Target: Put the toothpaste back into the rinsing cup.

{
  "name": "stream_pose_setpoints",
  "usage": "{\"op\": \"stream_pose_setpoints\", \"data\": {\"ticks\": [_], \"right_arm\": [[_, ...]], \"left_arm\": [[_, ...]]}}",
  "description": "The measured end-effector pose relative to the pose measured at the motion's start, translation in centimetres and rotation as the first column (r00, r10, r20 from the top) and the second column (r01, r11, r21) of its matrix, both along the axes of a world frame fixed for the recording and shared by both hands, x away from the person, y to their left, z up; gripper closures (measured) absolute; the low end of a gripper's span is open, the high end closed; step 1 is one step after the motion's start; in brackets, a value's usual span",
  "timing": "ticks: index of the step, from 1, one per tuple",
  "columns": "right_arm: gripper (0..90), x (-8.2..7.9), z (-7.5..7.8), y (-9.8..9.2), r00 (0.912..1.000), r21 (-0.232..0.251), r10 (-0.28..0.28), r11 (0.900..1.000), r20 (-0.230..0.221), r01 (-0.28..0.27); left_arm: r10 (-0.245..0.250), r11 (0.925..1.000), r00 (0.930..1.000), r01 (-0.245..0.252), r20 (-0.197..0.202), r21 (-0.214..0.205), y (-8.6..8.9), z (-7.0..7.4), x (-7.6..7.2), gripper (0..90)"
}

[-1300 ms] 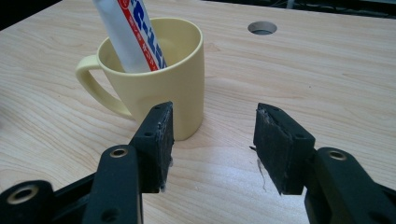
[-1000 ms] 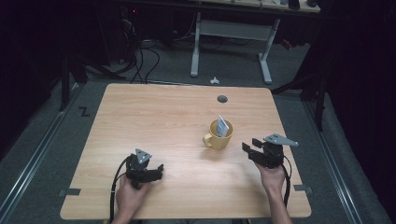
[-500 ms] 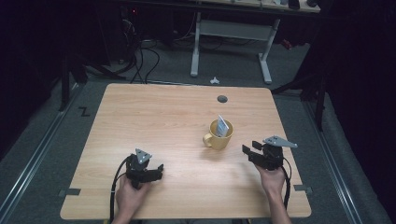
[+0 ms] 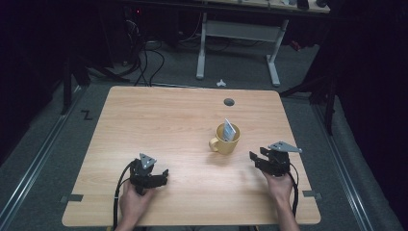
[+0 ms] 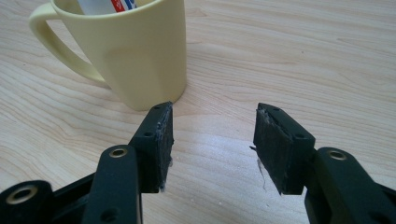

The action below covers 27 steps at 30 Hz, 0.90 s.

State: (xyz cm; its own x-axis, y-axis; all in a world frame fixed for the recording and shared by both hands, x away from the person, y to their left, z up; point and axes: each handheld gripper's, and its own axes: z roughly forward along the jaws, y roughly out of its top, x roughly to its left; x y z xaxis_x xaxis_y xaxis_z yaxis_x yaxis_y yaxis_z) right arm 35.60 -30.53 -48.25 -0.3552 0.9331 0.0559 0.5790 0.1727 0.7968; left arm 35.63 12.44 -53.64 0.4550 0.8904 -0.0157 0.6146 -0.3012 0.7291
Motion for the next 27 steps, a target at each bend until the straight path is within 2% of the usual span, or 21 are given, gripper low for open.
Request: {"op": "stream_pose_setpoints", "data": {"ticks": [27], "right_arm": [[47.2,0.8,-2.0,-0.3,0.9987,-0.062,-0.034,0.9976,-0.038,0.031]], "left_arm": [[0.000,1.0000,1.0000,0.000,0.000,0.000,0.0,0.0,0.0,15.4]]}}
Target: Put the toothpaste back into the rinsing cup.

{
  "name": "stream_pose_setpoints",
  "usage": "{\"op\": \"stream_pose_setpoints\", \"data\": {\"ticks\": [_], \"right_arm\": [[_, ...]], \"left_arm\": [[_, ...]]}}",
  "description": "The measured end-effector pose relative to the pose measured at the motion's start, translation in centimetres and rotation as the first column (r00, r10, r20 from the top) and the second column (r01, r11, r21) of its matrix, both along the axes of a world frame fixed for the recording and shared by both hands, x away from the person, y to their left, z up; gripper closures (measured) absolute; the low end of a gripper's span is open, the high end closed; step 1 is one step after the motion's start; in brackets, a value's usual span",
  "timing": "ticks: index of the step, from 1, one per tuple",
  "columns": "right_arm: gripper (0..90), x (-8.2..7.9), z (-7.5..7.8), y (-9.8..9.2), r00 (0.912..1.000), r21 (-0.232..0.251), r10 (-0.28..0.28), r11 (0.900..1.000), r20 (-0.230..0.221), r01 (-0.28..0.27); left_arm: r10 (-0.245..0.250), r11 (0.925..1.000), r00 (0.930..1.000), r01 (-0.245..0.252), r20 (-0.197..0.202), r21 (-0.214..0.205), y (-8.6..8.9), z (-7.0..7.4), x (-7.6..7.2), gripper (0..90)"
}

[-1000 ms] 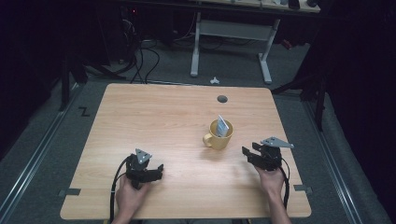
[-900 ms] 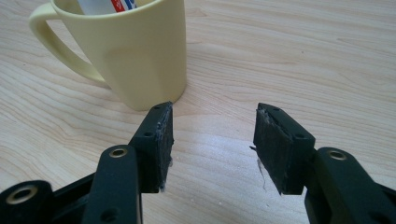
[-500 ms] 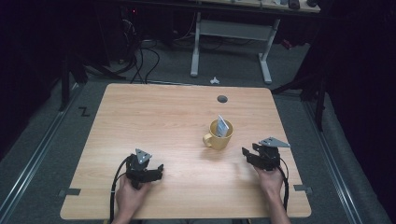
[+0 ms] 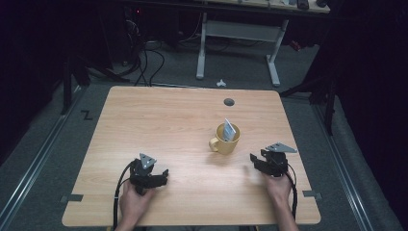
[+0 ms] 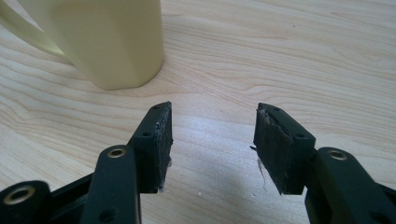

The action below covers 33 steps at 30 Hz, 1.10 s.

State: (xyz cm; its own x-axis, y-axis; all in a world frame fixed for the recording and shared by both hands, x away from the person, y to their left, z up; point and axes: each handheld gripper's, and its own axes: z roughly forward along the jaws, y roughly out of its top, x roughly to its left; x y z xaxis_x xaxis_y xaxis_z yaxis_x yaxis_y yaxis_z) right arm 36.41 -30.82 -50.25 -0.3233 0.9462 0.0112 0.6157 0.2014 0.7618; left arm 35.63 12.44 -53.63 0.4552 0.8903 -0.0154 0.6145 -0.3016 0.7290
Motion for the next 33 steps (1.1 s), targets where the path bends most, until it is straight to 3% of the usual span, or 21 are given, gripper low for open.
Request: {"op": "stream_pose_setpoints", "data": {"ticks": [33], "right_arm": [[46.6,1.0,-1.6,0.4,0.9990,-0.053,-0.019,0.9984,-0.040,0.017]], "left_arm": [[0.000,1.0000,1.0000,0.000,0.000,0.000,0.0,0.0,0.0,15.4]]}}
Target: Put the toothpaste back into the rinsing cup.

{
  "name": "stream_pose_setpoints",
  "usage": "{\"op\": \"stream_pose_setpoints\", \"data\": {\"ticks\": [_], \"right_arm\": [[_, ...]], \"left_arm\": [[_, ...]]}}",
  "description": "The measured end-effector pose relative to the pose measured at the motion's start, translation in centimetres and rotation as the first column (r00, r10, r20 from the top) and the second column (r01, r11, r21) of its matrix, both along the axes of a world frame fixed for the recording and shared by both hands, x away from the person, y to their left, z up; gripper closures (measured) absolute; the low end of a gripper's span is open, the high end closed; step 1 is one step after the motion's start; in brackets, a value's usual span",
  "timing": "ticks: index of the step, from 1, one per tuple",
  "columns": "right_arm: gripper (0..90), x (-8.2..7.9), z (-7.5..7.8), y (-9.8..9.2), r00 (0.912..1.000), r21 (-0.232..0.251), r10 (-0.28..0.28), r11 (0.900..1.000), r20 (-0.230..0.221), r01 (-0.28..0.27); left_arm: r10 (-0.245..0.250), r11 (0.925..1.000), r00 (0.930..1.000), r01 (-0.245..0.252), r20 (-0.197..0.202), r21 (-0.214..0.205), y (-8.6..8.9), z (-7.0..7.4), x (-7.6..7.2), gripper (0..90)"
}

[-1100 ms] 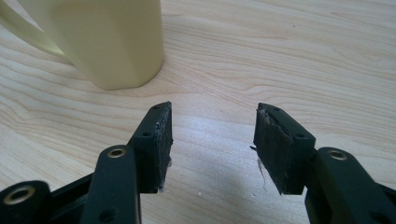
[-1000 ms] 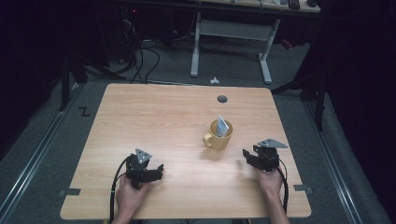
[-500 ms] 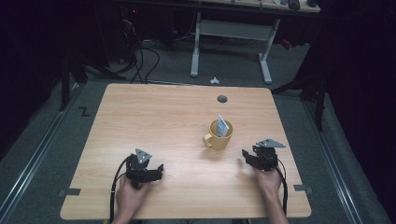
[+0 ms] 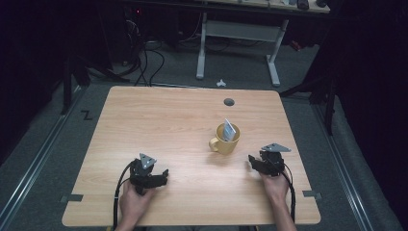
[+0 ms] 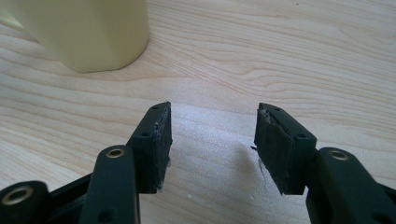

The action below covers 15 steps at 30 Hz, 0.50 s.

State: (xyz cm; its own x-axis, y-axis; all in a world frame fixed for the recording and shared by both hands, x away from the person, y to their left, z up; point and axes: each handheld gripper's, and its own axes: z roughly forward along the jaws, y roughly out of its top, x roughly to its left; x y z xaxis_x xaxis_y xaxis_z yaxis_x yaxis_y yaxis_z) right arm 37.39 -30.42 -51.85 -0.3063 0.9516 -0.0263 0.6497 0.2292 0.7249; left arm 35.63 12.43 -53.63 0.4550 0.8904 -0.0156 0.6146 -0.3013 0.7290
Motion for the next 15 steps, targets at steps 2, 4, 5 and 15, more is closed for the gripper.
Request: {"op": "stream_pose_setpoints", "data": {"ticks": [2,4,5,15], "right_arm": [[46.5,0.05,-0.05,-0.02,1.0000,-0.003,0.001,1.0000,-0.001,-0.001],[46.4,0.08,-0.10,-0.02,1.0000,-0.004,0.000,1.0000,-0.005,0.000],[46.4,0.09,-0.12,-0.03,1.0000,-0.006,-0.001,1.0000,-0.006,0.001],[45.7,0.35,-0.51,-0.11,0.9997,-0.022,-0.010,0.9997,-0.022,0.010]], "left_arm": [[0.000,1.0000,1.0000,0.000,0.000,0.000,0.00,0.00,0.00,15.3],[0.000,1.0000,1.0000,0.000,0.000,0.000,0.00,0.00,0.00,15.3],[0.000,1.0000,1.0000,0.000,0.000,0.000,0.00,0.00,0.00,15.4],[0.000,1.0000,1.0000,0.000,0.000,0.000,0.00,0.00,0.00,15.3]]}}
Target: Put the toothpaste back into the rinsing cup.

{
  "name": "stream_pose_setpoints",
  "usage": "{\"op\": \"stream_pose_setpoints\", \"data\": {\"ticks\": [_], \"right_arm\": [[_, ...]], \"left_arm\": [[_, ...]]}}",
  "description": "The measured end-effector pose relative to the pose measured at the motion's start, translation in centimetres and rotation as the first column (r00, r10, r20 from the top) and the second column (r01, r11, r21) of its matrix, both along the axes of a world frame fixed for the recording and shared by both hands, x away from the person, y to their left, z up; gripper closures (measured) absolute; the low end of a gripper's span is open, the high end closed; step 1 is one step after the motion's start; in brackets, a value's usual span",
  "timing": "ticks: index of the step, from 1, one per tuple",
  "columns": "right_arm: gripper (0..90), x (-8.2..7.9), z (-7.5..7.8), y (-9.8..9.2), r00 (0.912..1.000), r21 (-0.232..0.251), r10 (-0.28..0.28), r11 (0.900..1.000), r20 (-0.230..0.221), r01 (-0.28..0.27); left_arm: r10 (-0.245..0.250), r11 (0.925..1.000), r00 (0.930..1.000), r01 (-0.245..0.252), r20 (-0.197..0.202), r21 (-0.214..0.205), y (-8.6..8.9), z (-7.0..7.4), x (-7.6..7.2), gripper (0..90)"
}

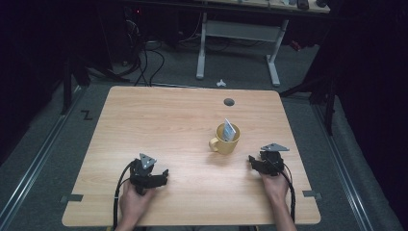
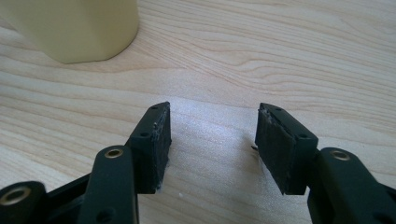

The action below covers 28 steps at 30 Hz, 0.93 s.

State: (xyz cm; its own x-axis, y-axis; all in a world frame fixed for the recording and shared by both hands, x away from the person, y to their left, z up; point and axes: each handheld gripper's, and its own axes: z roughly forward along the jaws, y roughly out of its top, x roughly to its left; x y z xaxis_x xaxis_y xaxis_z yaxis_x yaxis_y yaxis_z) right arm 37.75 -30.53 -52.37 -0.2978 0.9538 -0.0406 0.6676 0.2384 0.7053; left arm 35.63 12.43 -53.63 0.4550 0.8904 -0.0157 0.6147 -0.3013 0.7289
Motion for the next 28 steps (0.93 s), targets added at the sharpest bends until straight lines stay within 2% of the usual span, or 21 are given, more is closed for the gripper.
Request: {"op": "stream_pose_setpoints", "data": {"ticks": [6,9,11,14,28], "right_arm": [[44.7,0.15,-0.25,0.00,1.0000,0.017,-0.001,0.9998,-0.008,0.002],[42.9,0.16,-0.40,0.07,1.0000,0.024,-0.004,0.9997,0.003,0.004],[42.1,-0.01,-0.66,0.15,0.9996,0.031,-0.006,0.9995,0.027,0.006],[39.4,-0.07,-0.67,0.20,0.9997,0.030,-0.002,0.9996,0.025,0.001],[37.9,-0.44,-0.67,0.51,0.9997,0.028,0.000,0.9996,0.024,-0.001]], "left_arm": [[0.000,1.0000,1.0000,0.000,0.000,0.000,0.00,0.00,0.00,15.3],[0.000,1.0000,1.0000,0.000,0.000,0.000,0.00,0.00,0.00,15.3],[0.000,1.0000,1.0000,0.000,0.000,0.000,0.00,0.00,-0.01,15.4],[0.000,1.0000,1.0000,0.000,0.000,0.000,0.00,0.00,-0.01,15.4],[0.003,1.0000,1.0000,-0.003,0.000,0.000,-0.03,-0.01,-0.02,15.3]]}}
